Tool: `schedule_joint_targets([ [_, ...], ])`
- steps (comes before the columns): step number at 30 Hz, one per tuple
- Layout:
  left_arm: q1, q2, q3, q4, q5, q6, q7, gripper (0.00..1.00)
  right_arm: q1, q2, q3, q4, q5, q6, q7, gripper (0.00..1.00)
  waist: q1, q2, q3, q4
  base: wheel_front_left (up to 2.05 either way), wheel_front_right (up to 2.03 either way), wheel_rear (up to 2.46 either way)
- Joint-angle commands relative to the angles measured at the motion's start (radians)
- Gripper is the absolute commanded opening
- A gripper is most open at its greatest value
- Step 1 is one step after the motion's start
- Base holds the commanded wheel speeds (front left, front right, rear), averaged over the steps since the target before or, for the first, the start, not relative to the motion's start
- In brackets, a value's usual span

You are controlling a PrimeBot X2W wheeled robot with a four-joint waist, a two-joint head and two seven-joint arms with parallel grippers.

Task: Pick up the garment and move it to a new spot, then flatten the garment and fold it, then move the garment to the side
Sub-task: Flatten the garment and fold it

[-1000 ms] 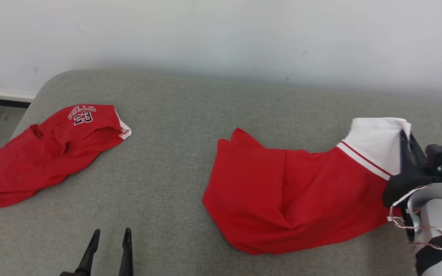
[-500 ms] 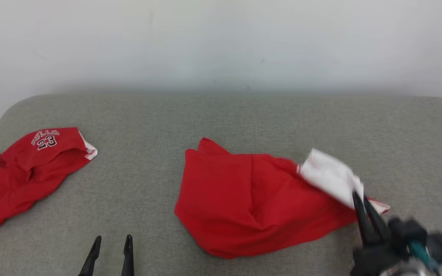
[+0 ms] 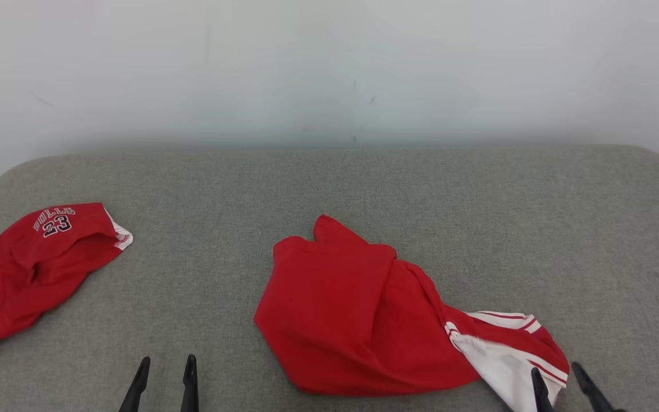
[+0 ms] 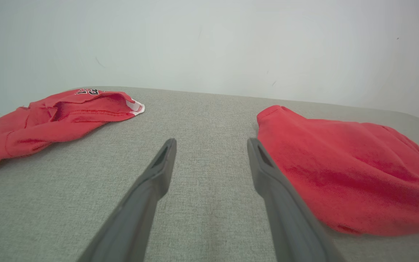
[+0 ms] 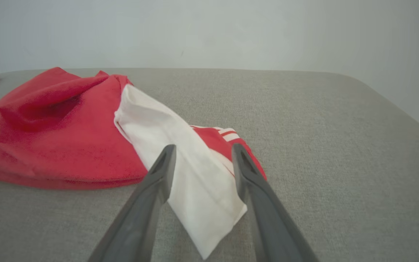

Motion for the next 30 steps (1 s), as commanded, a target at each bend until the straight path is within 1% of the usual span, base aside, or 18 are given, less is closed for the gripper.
schedule_joint_targets([
  [1, 0.014, -0.001, 0.003, 0.003, -0.002, -0.001, -0.004, 1.00, -0.004, 0.000, -0.008, -0.015, 0.001, -0.002, -0.005, 1.00, 0.0002, 0.0000, -0.002, -0.001, 0.00, 0.00, 0.00],
  [7, 0.008, -0.001, -0.003, 0.005, -0.001, -0.002, -0.004, 1.00, -0.021, 0.015, -0.038, -0.109, 0.003, -0.002, -0.008, 1.00, 0.0002, 0.0000, -0.006, 0.009, 0.00, 0.00, 0.00],
  [14, -0.037, -0.001, -0.022, 0.011, 0.029, -0.006, -0.004, 1.00, -0.043, 0.054, -0.031, -0.108, -0.008, -0.002, -0.009, 1.00, 0.0002, 0.0000, 0.003, 0.015, 0.00, 0.00, 0.00],
  [20, -0.129, 0.012, -0.060, 0.030, 0.054, -0.010, -0.004, 1.00, -0.071, 0.096, -0.022, -0.109, -0.016, -0.002, -0.009, 1.00, 0.0002, 0.0000, 0.031, -0.015, 0.00, 0.00, 0.00],
  [23, -0.198, 0.033, -0.131, 0.054, 0.049, -0.011, -0.004, 1.00, -0.080, 0.111, -0.025, -0.108, -0.016, -0.002, -0.009, 1.00, 0.0002, 0.0000, 0.049, -0.037, 0.00, 0.00, 0.00],
  [26, -0.283, 0.068, -0.219, 0.095, 0.037, -0.010, -0.004, 1.00, -0.091, 0.121, -0.010, -0.102, -0.019, -0.002, -0.009, 1.00, 0.0002, 0.0000, 0.067, -0.062, 0.00, 0.00, 0.00],
  [30, -0.408, 0.113, -0.316, 0.189, 0.008, -0.010, -0.004, 1.00, -0.119, 0.124, 0.007, -0.089, -0.023, -0.002, -0.009, 1.00, 0.0002, 0.0000, 0.097, -0.103, 0.00, 0.00, 0.00],
])
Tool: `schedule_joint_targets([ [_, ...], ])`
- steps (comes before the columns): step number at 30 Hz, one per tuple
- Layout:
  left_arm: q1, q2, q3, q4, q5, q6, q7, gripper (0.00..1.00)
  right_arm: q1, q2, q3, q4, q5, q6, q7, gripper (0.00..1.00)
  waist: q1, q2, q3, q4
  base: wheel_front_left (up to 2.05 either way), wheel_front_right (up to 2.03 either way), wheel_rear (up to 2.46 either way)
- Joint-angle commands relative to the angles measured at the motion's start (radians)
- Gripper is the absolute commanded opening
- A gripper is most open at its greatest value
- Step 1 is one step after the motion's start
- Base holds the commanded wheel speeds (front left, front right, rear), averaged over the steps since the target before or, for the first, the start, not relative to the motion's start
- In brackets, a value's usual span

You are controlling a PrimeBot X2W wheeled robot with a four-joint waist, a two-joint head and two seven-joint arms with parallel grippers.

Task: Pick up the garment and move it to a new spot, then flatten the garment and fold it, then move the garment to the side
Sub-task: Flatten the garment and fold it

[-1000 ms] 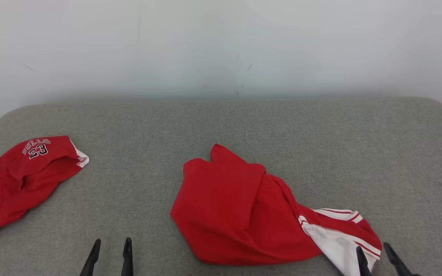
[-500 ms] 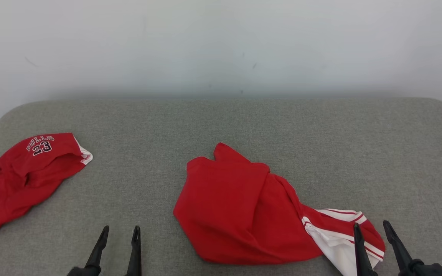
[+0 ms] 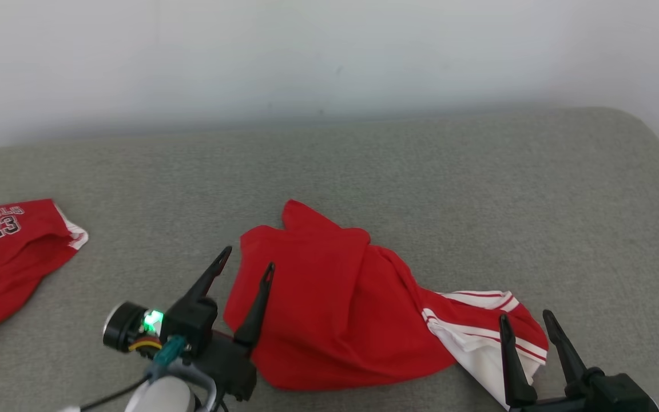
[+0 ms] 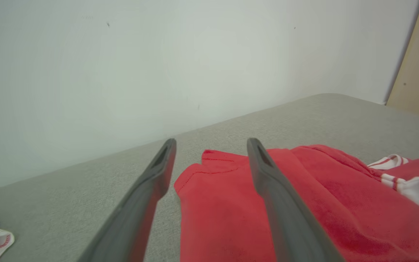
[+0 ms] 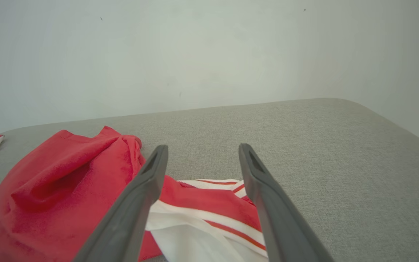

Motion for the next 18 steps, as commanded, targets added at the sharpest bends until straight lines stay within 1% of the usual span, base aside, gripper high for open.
schedule_joint_targets([
  [1, -0.068, 0.027, -0.042, 0.059, -0.018, 0.002, -0.004, 1.00, -0.024, 0.002, 0.006, 0.006, -0.003, -0.002, -0.004, 1.00, 0.0000, 0.0000, 0.042, -0.051, 0.00, 0.00, 0.00],
  [6, -0.206, 0.081, -0.149, 0.238, -0.078, 0.002, -0.001, 1.00, -0.054, 0.003, 0.014, 0.025, 0.025, -0.002, -0.004, 1.00, 0.0000, 0.0000, 0.073, -0.104, 0.00, 0.00, 0.00],
  [10, -0.294, 0.108, -0.245, 0.389, -0.147, 0.002, 0.040, 1.00, -0.060, 0.003, 0.007, 0.029, 0.040, -0.002, -0.004, 1.00, 0.0000, 0.0000, 0.083, -0.132, 0.00, 0.00, 0.00],
  [11, -0.294, 0.108, -0.245, 0.389, -0.147, 0.002, 0.040, 1.00, -0.060, 0.003, 0.007, 0.029, 0.040, -0.002, -0.004, 1.00, 0.0000, 0.0000, 0.083, -0.132, 0.00, 0.00, 0.00],
  [13, -0.328, 0.122, -0.283, 0.434, -0.177, 0.002, 0.040, 1.00, -0.055, 0.003, 0.004, 0.029, 0.043, -0.002, -0.004, 1.00, 0.0000, 0.0000, 0.085, -0.140, 0.00, 0.00, 0.00],
  [16, -0.355, 0.129, -0.327, 0.503, -0.225, 0.002, 0.084, 1.00, -0.049, 0.003, -0.001, 0.034, 0.047, -0.002, -0.004, 1.00, 0.0000, 0.0000, 0.082, -0.144, 0.00, 0.00, 0.00],
  [18, -0.370, 0.128, -0.363, 0.547, -0.259, 0.002, 0.144, 1.00, -0.049, 0.003, -0.002, 0.036, 0.049, -0.002, -0.004, 1.00, 0.0000, 0.0000, 0.080, -0.144, 0.00, 0.00, 0.00],
])
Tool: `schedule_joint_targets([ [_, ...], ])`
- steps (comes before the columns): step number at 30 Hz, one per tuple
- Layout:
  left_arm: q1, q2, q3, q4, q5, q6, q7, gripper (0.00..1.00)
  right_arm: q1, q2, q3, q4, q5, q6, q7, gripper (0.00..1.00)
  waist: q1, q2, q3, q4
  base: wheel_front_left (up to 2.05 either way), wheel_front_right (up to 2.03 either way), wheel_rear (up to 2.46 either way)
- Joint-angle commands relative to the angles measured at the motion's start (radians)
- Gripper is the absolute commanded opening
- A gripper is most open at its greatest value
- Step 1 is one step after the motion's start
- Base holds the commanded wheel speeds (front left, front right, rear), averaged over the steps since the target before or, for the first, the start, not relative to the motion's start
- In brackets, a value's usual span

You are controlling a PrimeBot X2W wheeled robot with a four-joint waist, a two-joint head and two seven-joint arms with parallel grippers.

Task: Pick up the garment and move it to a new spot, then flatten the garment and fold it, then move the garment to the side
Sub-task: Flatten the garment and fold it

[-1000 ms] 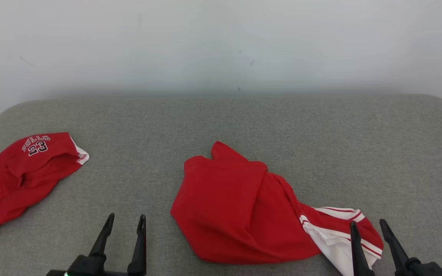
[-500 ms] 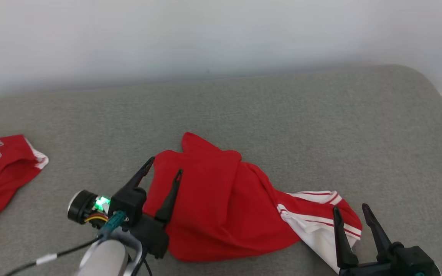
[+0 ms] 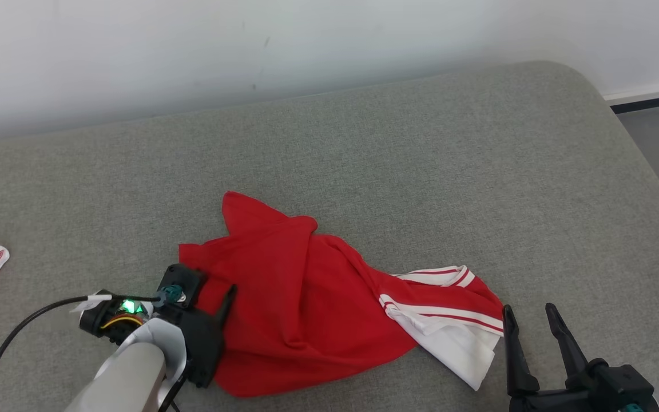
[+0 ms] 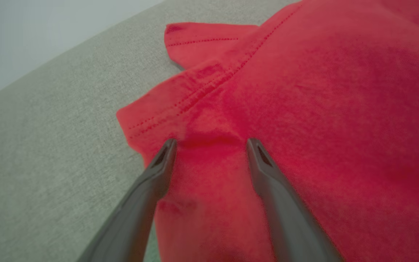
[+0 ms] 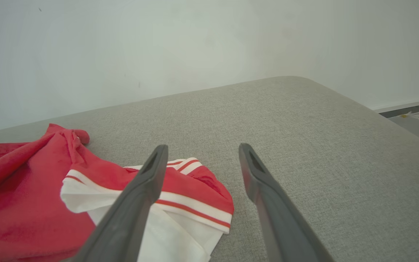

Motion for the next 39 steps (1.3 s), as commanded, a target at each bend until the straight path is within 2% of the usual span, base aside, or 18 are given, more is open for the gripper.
schedule_joint_targets([
  [1, -0.018, 0.001, -0.018, 0.014, -0.021, 0.002, 0.020, 1.00, 0.000, 0.003, -0.002, 0.000, 0.004, -0.002, -0.004, 1.00, -0.0002, -0.0001, -0.001, 0.000, 0.00, 0.00, 0.00],
  [2, -0.030, 0.002, -0.031, 0.026, -0.033, 0.002, 0.036, 0.63, -0.002, 0.003, -0.001, 0.000, 0.004, -0.002, -0.004, 1.00, -0.0002, -0.0001, -0.002, 0.002, 0.00, 0.00, 0.00],
  [3, -0.035, 0.001, -0.046, 0.034, -0.046, 0.002, 0.045, 0.09, -0.004, 0.002, -0.001, 0.000, 0.002, -0.002, -0.004, 1.00, -0.0002, -0.0001, -0.003, 0.004, 0.00, 0.00, 0.00],
  [4, -0.038, -0.001, -0.059, 0.039, -0.059, 0.002, 0.047, 0.00, -0.007, 0.002, -0.002, 0.000, 0.000, -0.002, -0.004, 1.00, -0.0002, -0.0001, -0.004, 0.006, 0.00, 0.00, 0.00],
  [16, -0.128, -0.022, -0.161, 0.058, -0.143, 0.002, -0.030, 0.00, 0.004, 0.002, -0.020, -0.003, -0.025, -0.002, -0.004, 1.00, -0.0002, -0.0001, -0.038, 0.048, 0.00, 0.00, 0.00],
  [20, -0.191, -0.023, -0.136, 0.029, -0.208, 0.002, -0.095, 0.00, 0.012, 0.002, -0.031, -0.005, -0.025, -0.002, -0.004, 1.00, -0.0002, -0.0001, -0.055, 0.072, 0.00, 0.00, 0.00],
  [25, -0.208, 0.018, -0.100, -0.047, -0.259, 0.002, -0.135, 0.00, 0.032, 0.003, -0.042, -0.005, -0.016, -0.002, -0.004, 1.00, -0.0002, -0.0001, -0.071, 0.104, 0.00, 0.00, 0.00],
  [30, -0.099, 0.088, -0.036, -0.155, -0.286, 0.009, -0.147, 0.00, 0.049, 0.002, -0.044, 0.000, -0.012, -0.002, -0.004, 1.00, -0.0002, -0.0001, -0.086, 0.134, 0.00, 0.00, 0.00],
  [33, 0.016, 0.125, 0.037, -0.271, -0.294, 0.039, -0.147, 0.00, 0.055, 0.002, -0.047, -0.001, -0.007, -0.002, -0.004, 1.00, -0.0002, -0.0001, -0.093, 0.151, 0.00, 0.00, 0.00],
  [39, 0.265, 0.137, 0.165, -0.455, -0.318, 0.088, -0.147, 0.00, 0.066, 0.002, -0.046, 0.003, -0.016, -0.002, -0.004, 1.00, -0.0002, -0.0001, -0.096, 0.171, 0.00, 0.00, 0.00],
])
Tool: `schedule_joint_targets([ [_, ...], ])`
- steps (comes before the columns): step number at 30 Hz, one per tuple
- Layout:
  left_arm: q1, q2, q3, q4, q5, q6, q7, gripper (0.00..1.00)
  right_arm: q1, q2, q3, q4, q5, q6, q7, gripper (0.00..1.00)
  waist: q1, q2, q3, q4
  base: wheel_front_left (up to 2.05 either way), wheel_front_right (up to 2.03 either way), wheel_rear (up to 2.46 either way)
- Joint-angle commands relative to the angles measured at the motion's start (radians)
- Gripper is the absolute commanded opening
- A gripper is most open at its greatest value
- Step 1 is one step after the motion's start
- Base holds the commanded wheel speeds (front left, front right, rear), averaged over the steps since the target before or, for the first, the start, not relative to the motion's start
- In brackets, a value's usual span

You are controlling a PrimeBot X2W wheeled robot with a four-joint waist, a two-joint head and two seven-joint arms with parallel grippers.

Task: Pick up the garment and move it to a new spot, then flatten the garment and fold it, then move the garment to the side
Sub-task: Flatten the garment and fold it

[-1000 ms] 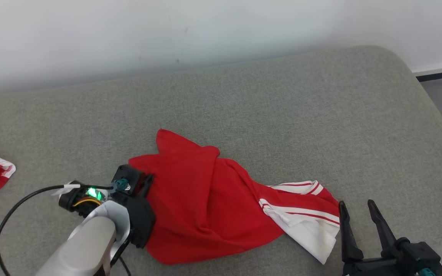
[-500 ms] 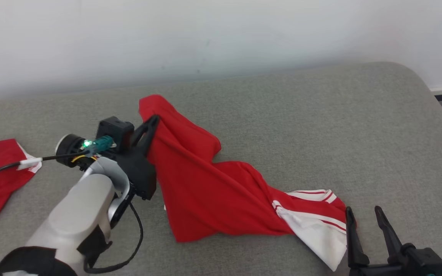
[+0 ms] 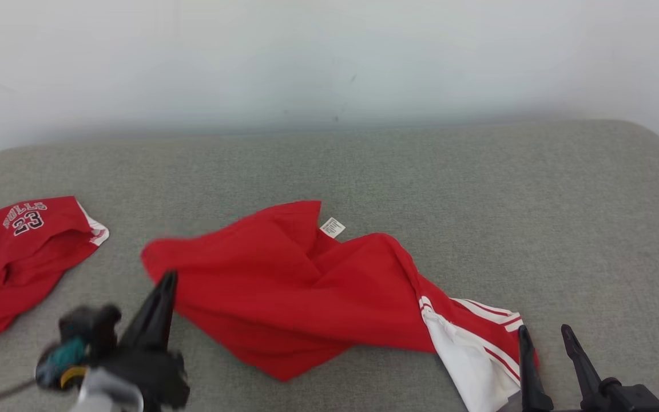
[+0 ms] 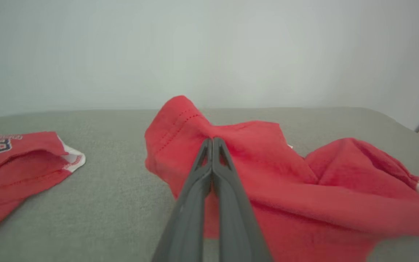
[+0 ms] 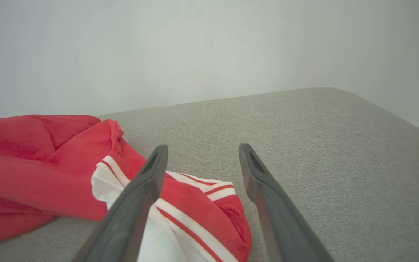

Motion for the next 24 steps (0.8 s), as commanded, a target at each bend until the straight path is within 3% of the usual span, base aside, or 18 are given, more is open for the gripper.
schedule_joint_targets([
  [1, 0.032, -0.010, 0.015, -0.018, -0.014, 0.005, -0.003, 0.00, 0.013, 0.002, -0.003, 0.000, -0.003, -0.002, -0.004, 1.00, 0.0001, 0.0000, -0.001, 0.008, 0.00, 0.00, 0.00],
  [7, 0.260, -0.085, 0.115, -0.079, -0.026, 0.013, -0.003, 0.00, 0.011, 0.001, -0.007, 0.008, -0.013, -0.002, -0.004, 1.00, 0.0001, 0.0000, 0.001, 0.024, 0.00, 0.00, 0.00],
  [14, 0.363, -0.159, 0.142, -0.020, 0.020, -0.008, -0.003, 0.00, 0.003, 0.001, -0.005, 0.017, -0.018, -0.002, -0.004, 1.00, 0.0001, 0.0000, 0.001, 0.031, 0.00, 0.00, 0.00],
  [15, 0.363, -0.165, 0.150, -0.017, 0.025, -0.009, -0.003, 0.42, 0.003, 0.001, -0.005, 0.017, -0.018, -0.002, -0.004, 1.00, 0.0001, 0.0000, 0.001, 0.032, 0.00, 0.00, 0.00],
  [16, 0.366, -0.172, 0.157, -0.013, 0.033, -0.013, -0.003, 1.00, 0.004, 0.001, -0.005, 0.017, -0.019, -0.002, -0.004, 1.00, 0.0001, 0.0000, 0.001, 0.032, 0.00, 0.00, 0.00],
  [24, 0.328, -0.162, 0.301, -0.111, 0.116, -0.018, -0.004, 1.00, 0.000, 0.002, -0.004, 0.017, -0.017, -0.002, -0.004, 1.00, 0.0001, 0.0000, 0.012, 0.022, 0.00, 0.00, 0.00],
])
